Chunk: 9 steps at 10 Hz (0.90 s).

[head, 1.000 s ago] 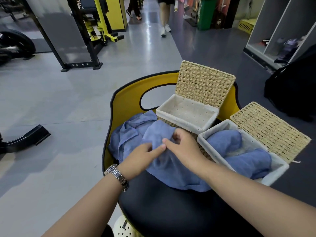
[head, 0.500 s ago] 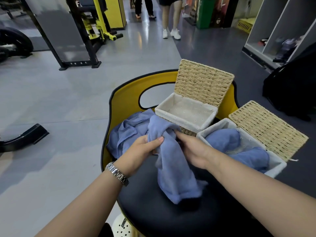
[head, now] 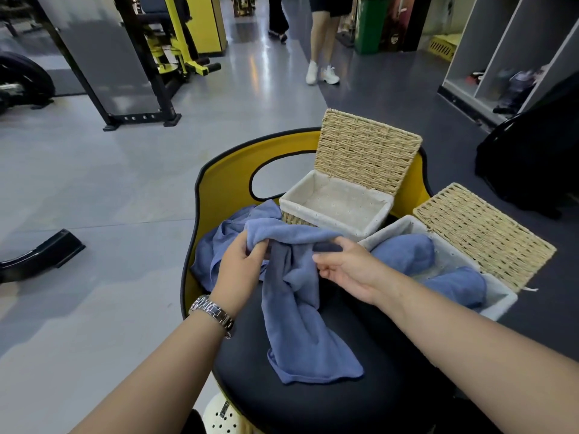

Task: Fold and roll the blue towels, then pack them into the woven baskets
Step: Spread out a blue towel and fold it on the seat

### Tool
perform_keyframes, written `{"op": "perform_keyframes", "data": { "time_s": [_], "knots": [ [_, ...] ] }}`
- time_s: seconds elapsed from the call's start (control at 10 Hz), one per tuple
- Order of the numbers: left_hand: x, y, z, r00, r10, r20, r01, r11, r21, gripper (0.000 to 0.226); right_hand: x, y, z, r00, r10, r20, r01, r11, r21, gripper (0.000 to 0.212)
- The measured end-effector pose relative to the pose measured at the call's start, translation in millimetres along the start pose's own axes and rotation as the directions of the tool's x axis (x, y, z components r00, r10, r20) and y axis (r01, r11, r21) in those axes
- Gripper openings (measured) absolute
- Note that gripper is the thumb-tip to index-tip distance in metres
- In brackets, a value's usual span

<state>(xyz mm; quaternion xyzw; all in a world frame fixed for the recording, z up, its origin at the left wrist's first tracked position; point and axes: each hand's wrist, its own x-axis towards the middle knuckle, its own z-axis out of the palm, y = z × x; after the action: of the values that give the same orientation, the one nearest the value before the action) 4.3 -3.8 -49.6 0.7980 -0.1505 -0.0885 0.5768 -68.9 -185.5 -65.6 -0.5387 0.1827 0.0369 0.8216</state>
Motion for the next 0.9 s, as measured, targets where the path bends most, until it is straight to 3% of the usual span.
{"op": "perform_keyframes", "data": {
  "time_s": [0.1,0.2,0.3,0.4,0.6,0.7,0.8,0.9],
  "knots": [
    [4.3,-0.3,-0.1,0.998,0.064,-0.007,-0.064,0.997,0.045,0.028,0.9,1.4,-2.7,0.993,-0.045,-0.111,0.018,0.973,-0.228,0.024],
    [3.7,1.2,-1.8,0.998,0.053,0.045,-0.055,0.998,0.036,0.017,1.2,1.6,-7.1,0.978,-0.111,-0.177,0.052,0.950,-0.307,0.052],
    [0.7,1.9,-2.5,0.997,-0.031,0.067,0.038,0.995,-0.093,0.019,7.8,11.7,-9.6,0.935,-0.266,-0.232,0.084,0.806,-0.587,0.089],
    [-3.4,11.7,-0.1,0.996,-0.024,0.090,0.039,0.985,-0.169,0.020,9.4,27.4,-8.5,0.898,-0.341,-0.278,0.053,0.711,-0.701,0.106],
    [-7.5,18.2,0.2,0.965,-0.041,0.258,0.089,0.980,-0.176,0.022,6.4,45.6,5.0,0.865,-0.237,-0.442,-0.056,0.830,-0.555,0.093],
    [-8.4,14.8,-0.4,0.972,-0.048,0.231,0.107,0.963,-0.246,0.021,10.3,48.8,4.2,0.881,-0.136,-0.453,-0.150,0.828,-0.541,0.051],
    [-1.8,9.9,-10.7,0.998,-0.030,0.058,0.044,0.965,-0.259,0.024,1.0,33.7,10.8,0.879,-0.135,-0.457,-0.132,0.852,-0.506,0.002],
    [10.6,1.7,-29.7,0.987,-0.077,-0.143,0.049,0.980,-0.193,0.025,-7.0,10.5,12.0,0.860,-0.308,-0.406,0.037,0.833,-0.552,0.009]
  ]
}}
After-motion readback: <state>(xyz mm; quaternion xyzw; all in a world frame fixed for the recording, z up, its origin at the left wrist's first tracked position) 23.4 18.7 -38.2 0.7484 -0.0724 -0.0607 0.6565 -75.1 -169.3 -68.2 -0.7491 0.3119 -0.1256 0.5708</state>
